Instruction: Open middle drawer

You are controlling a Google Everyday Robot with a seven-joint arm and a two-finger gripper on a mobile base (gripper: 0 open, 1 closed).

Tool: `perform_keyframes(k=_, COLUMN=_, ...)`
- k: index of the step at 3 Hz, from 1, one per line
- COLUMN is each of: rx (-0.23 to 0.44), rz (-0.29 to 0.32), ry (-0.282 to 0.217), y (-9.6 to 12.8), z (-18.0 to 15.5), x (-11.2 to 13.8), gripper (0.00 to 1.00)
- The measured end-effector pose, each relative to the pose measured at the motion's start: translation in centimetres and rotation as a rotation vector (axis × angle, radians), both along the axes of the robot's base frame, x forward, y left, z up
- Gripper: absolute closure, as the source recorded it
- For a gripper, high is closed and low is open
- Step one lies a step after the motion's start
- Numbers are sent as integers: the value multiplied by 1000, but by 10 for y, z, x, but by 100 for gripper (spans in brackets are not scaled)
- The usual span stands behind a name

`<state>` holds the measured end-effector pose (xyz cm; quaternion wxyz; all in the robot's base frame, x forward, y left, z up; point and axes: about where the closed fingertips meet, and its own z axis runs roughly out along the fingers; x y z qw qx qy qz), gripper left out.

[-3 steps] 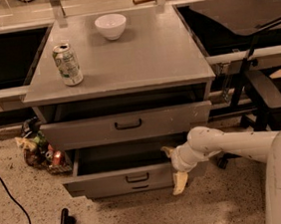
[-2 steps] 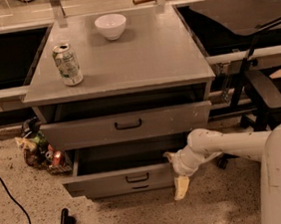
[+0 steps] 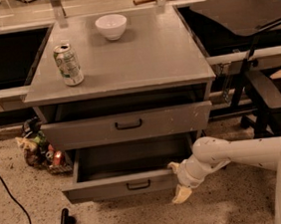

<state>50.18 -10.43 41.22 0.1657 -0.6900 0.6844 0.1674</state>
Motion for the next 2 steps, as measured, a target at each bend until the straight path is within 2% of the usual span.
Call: perform_keyframes(k=2, rx=0, rz=0, ry=0, y=0, z=17, x=1, gripper=89)
